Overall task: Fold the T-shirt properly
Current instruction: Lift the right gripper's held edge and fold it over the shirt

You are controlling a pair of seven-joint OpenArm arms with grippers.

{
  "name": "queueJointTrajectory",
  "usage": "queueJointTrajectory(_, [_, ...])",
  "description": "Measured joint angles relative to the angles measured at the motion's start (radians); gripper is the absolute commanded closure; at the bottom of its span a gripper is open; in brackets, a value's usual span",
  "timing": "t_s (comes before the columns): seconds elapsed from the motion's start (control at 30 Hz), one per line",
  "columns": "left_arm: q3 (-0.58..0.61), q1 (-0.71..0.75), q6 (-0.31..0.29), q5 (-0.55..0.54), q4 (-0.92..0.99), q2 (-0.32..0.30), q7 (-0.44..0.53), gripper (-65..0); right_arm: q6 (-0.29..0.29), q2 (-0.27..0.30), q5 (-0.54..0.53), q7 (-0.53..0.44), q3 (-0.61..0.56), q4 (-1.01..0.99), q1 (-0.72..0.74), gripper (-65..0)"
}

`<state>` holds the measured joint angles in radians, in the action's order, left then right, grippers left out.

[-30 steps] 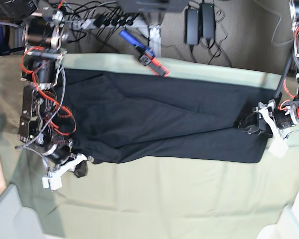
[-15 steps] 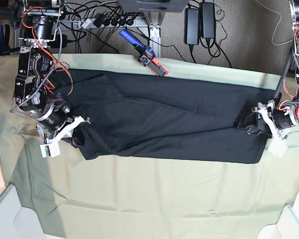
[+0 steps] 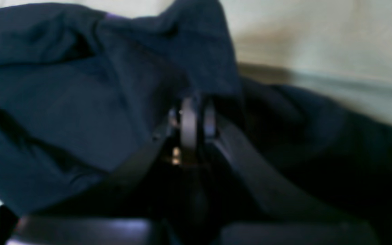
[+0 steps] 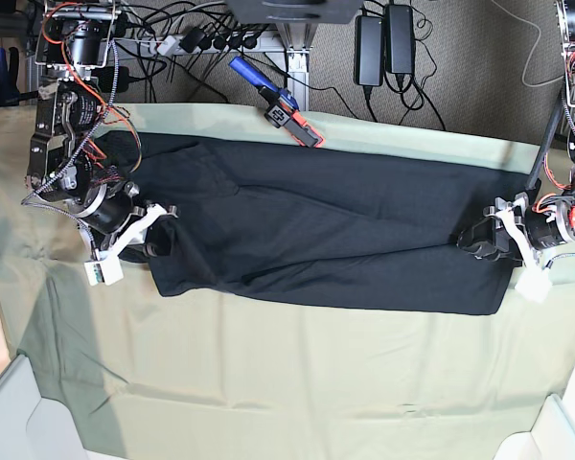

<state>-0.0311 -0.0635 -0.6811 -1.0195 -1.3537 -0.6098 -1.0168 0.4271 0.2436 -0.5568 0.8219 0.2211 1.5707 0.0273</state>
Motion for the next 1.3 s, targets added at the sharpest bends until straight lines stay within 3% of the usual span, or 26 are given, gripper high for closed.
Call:
queueJointTrajectory(0.03, [0.0,0.0,0.0,0.001,0.0,0.0,0.0,-32.0,0.0,0.0,-0.013,0.011,0.0,0.0,0.0,0.0])
queueJointTrajectory(0.07, [0.0,0.0,0.0,0.001,0.0,0.0,0.0,-32.0,0.0,0.0,-0.016,0.032,0.0,0.0,-0.001,-3.9])
queueJointTrajectory(0.13, [0.0,0.0,0.0,0.01,0.0,0.0,0.004,-32.0,0.0,0.0,-0.031,0.062,0.0,0.0,-0.002,-20.1])
queueJointTrajectory(0.17, [0.0,0.0,0.0,0.012,0.0,0.0,0.005,-32.0,0.0,0.0,-0.041,0.066,0.0,0.0,-0.003,-25.2])
queueJointTrajectory(0.23, [0.0,0.0,0.0,0.016,0.0,0.0,0.01,-32.0,0.0,0.0,-0.047,0.071,0.0,0.0,-0.002,-27.7])
queueJointTrajectory(0.5, [0.0,0.0,0.0,0.032,0.0,-0.005,0.026,-32.0,0.0,-0.008,-0.157,0.136,0.089,0.091,-0.003,-27.6])
queueJointTrajectory(0.7, [0.0,0.0,0.0,0.085,0.0,-0.029,0.101,-32.0,0.0,-0.035,-0.155,0.09,0.204,0.201,0.011,-27.4])
queueJointTrajectory(0.77, [0.0,0.0,0.0,0.085,0.0,-0.037,0.106,-32.0,0.0,-0.047,-0.106,0.039,0.211,0.195,0.039,-19.2])
queueJointTrajectory(0.83, [0.0,0.0,0.0,0.085,0.0,-0.037,0.105,-32.0,0.0,-0.067,-0.074,0.009,0.211,0.178,0.082,-0.5])
queueJointTrajectory(0.87, [0.0,0.0,0.0,0.084,0.0,-0.035,0.106,-32.0,0.0,-0.08,-0.057,0.002,0.211,0.161,0.11,0.0])
queueJointTrajectory(1.1, [0.0,0.0,0.0,0.085,0.0,-0.036,0.104,-32.0,0.0,-0.141,0.074,-0.044,0.123,-0.134,0.296,0.0])
queueJointTrajectory(1.3, [-0.061,0.001,0.0,0.086,0.0,-0.036,0.104,-32.1,0.0,-0.141,0.122,0.029,-0.015,-0.233,0.282,0.0])
